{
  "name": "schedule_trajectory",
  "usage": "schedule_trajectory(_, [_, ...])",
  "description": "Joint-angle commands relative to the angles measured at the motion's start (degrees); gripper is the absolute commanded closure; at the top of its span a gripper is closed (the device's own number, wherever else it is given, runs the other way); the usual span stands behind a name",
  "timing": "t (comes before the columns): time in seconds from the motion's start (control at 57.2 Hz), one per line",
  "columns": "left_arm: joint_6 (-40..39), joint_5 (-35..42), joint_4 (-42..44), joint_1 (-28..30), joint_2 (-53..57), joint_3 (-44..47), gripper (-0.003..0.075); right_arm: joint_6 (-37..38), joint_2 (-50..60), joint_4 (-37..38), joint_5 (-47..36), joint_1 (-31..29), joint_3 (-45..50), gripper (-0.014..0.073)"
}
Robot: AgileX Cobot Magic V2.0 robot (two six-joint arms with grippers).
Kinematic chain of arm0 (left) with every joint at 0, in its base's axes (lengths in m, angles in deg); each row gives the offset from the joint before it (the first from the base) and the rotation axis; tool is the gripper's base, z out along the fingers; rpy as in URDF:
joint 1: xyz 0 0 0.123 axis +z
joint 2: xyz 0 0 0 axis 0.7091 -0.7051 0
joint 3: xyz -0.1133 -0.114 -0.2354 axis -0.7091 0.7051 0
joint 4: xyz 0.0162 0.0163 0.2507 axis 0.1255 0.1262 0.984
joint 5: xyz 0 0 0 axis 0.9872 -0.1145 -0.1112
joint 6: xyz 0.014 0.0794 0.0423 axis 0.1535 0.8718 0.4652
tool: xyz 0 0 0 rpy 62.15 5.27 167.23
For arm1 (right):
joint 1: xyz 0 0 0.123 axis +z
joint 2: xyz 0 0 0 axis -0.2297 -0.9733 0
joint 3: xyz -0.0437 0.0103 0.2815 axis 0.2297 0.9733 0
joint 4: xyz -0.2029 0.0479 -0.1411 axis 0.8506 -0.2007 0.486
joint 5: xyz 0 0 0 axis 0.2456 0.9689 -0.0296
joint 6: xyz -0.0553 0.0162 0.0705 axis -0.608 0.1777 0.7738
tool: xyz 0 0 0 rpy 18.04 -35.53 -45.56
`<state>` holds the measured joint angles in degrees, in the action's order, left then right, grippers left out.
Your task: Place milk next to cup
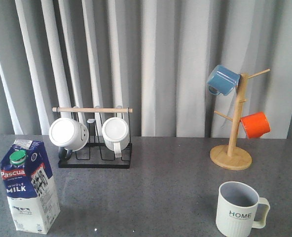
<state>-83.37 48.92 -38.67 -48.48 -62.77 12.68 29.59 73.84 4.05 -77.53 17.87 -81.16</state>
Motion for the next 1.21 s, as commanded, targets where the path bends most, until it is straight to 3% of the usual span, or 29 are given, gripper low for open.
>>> schedule_trajectory(0.0, [-0.5,3.93,-0.49,0.07,0.64,-1.24,0.0726,-0.07,0.81,0.22,-3.84,-0.25,0.52,0.0601])
schedule_trajectory(0.996, [-0.5,3.93,-0.49,0.07,0.64,-1.24,0.0726,-0.07,0.81,0.22,-4.16,-0.25,0.52,0.0601])
schedule_trajectory(1.101, [-0.56,4.2,-0.49,0.07,0.64,-1.24,0.0726,0.07,0.81,-0.86,-8.8,-0.25,0.41,0.0601])
schedule_trajectory(1.188, [-3.32,10.84,-2.55,0.07,0.64,-2.04,0.0726,-0.15,0.81,-2.11,-18.37,-0.25,-0.05,0.0601])
